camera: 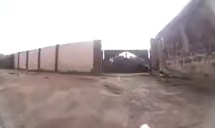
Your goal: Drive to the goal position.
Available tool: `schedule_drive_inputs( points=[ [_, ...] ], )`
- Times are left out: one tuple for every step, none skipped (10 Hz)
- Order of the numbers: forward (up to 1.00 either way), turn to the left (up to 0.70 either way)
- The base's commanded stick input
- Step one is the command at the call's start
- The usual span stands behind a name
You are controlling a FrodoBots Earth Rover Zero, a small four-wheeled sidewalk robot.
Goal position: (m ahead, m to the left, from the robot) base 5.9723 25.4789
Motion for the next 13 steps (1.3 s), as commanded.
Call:
schedule_drive_inputs(
  points=[
    [0.70, 0.26],
    [0.70, 0.35],
    [0.70, 0.35],
    [0.70, 0.35],
    [0.70, 0.35],
    [0.70, 0.35],
    [0.70, 0.35],
    [0.70, 0.35],
    [0.70, 0.35],
    [0.70, 0.35],
    [0.70, 0.35],
    [0.70, 0.35],
    [0.70, 0.31]
  ],
)
